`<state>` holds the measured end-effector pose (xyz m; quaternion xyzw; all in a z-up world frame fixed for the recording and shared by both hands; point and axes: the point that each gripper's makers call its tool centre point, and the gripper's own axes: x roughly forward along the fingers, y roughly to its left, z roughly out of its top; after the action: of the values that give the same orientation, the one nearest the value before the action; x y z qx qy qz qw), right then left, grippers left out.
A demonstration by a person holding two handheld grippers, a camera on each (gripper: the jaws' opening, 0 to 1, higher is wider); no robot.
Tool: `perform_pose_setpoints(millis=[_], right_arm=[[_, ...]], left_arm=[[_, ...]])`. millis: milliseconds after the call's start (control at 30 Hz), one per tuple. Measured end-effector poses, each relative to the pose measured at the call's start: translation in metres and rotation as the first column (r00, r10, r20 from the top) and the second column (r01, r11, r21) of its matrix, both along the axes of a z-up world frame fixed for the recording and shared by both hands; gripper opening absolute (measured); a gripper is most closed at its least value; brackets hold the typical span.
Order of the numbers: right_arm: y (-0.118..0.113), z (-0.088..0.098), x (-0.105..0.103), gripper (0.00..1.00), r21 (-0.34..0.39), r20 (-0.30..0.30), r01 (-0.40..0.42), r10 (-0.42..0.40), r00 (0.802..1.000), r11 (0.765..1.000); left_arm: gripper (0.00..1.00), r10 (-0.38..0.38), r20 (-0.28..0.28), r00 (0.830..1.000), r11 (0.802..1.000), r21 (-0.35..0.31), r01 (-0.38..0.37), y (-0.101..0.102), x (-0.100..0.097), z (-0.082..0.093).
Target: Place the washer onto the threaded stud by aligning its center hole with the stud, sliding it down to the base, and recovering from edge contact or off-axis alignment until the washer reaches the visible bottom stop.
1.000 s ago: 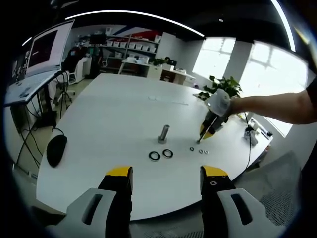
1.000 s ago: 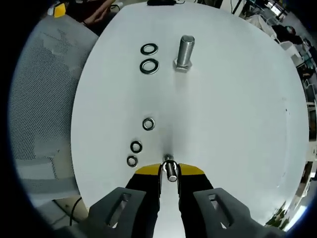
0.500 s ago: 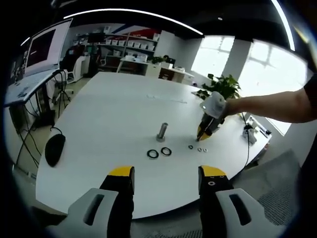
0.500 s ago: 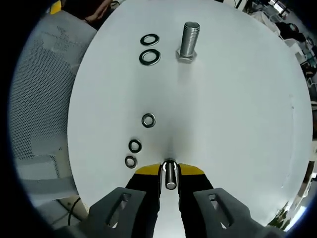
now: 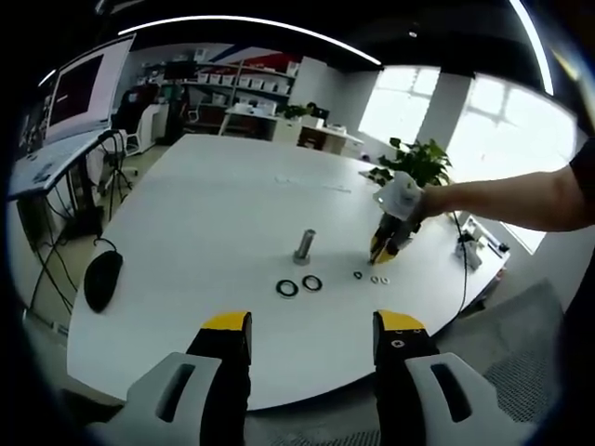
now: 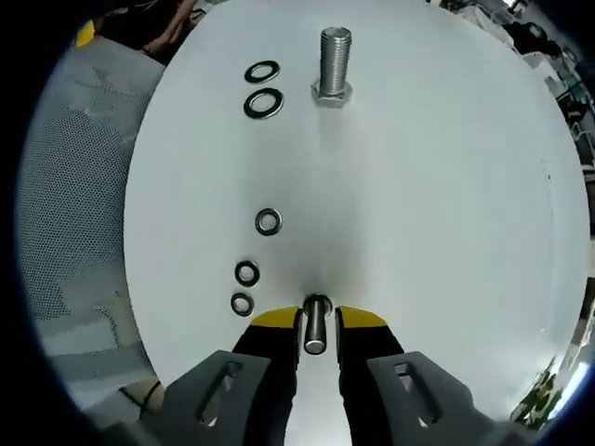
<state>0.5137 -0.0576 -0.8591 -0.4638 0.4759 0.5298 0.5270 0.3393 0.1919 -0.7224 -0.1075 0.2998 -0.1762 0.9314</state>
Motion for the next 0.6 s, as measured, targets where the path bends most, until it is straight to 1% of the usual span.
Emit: perform_pose_setpoints(millis=[33, 100, 167, 200, 233, 333, 433, 500, 600], right_arm=[[0.001, 0.002, 0.002, 0.20, 0.013, 0.013, -0.009, 0.009, 1.000, 1.000], [-0.002, 0.007, 0.003, 0.24, 0.020, 0.031, 0.001, -0.002, 1.000, 1.000], [-0.002, 0.015, 0.006, 0.24, 0.053, 0.055, -0.002, -0.001, 0.998, 0.999], [-0.002, 0.017, 0.006, 0.24, 0.059, 0.058, 0.008, -0.011, 0.998, 0.998], [-0.004, 0.021, 0.007, 0.25, 0.075, 0.066, 0.038, -0.043, 0.997, 0.996], [-0.009, 0.032, 0.007, 0.25, 0.119, 0.089, 0.063, -0.074, 0.993, 0.991], [-0.014, 0.041, 0.005, 0.25, 0.146, 0.103, 0.097, -0.112, 0.988, 0.985], [-0.016, 0.047, 0.004, 0.25, 0.182, 0.109, 0.123, -0.144, 0.983, 0.976], [-0.018, 0.054, 0.000, 0.25, 0.213, 0.106, 0.154, -0.179, 0.978, 0.965]], left_arm=[[0.51, 0.001, 0.001, 1.000, 1.000, 0.000, -0.001, 0.000, 0.000, 0.000], [0.51, 0.002, 0.004, 1.000, 1.000, -0.001, -0.002, 0.000, 0.000, 0.000], [0.51, 0.004, 0.004, 1.000, 1.000, -0.004, -0.004, 0.000, 0.001, 0.001], [0.51, 0.004, 0.005, 1.000, 1.000, -0.005, -0.004, 0.001, 0.001, 0.001], [0.51, 0.006, 0.005, 1.000, 1.000, -0.006, -0.006, 0.001, 0.001, 0.001], [0.51, 0.007, 0.006, 1.000, 1.000, -0.005, -0.007, 0.001, 0.001, 0.001], [0.51, 0.005, 0.007, 1.000, 1.000, -0.005, -0.005, 0.001, 0.001, 0.001], [0.51, 0.005, 0.008, 1.000, 1.000, -0.005, -0.005, 0.001, 0.001, 0.001], [0.51, 0.004, 0.009, 1.000, 1.000, -0.005, -0.004, 0.000, 0.001, 0.001]])
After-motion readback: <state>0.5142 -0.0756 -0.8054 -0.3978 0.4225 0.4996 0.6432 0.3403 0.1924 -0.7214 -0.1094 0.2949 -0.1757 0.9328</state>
